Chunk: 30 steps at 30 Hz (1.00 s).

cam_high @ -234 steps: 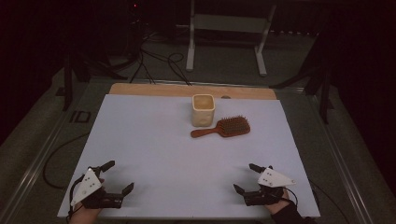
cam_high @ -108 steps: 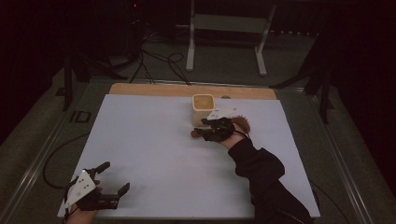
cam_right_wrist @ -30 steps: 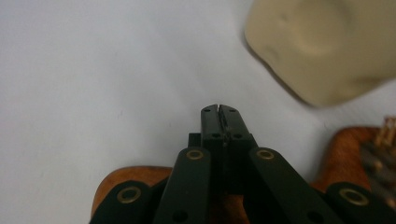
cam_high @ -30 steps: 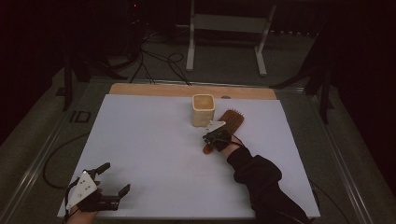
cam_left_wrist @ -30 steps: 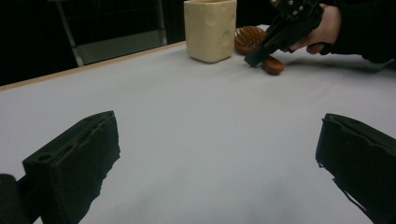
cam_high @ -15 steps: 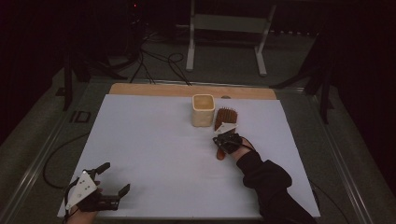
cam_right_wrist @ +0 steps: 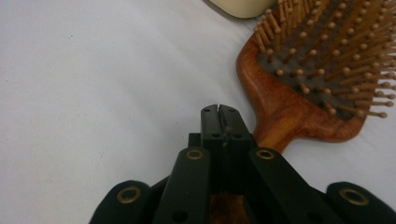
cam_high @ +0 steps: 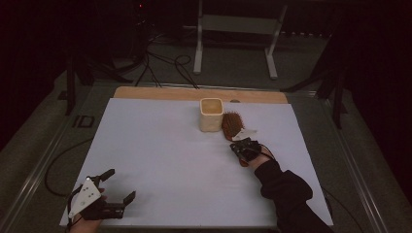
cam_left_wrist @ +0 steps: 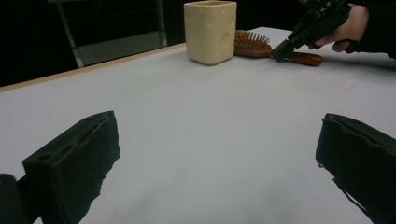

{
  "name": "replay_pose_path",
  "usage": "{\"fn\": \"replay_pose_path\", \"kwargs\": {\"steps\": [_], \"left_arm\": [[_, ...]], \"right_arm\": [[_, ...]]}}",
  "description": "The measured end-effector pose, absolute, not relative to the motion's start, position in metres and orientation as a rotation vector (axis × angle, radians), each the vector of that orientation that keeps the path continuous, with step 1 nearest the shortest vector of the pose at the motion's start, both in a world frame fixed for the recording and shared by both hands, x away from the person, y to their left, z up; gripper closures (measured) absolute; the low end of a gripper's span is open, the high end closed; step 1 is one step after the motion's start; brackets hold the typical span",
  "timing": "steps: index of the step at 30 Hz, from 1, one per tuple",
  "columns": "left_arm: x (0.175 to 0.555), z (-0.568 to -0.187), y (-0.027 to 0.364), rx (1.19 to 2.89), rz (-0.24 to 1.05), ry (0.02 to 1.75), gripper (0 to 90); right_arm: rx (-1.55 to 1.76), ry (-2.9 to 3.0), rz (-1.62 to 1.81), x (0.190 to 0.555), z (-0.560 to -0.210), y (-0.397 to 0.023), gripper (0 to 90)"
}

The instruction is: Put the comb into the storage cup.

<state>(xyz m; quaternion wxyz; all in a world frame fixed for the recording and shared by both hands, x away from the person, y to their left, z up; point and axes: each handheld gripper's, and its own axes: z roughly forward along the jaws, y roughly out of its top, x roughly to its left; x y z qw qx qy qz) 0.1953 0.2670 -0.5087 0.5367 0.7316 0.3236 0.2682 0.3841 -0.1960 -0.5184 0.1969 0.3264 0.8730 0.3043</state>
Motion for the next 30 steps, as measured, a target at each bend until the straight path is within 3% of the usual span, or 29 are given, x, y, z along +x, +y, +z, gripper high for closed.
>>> {"fn": "replay_pose_path", "kwargs": {"steps": [30], "left_arm": [[0.196, -0.509, 0.266, 1.745, 0.636, 0.772, 0.0]], "right_arm": [[1.115, 2.357, 0.815, 0.4, -0.52, -0.255, 90.0]]}}
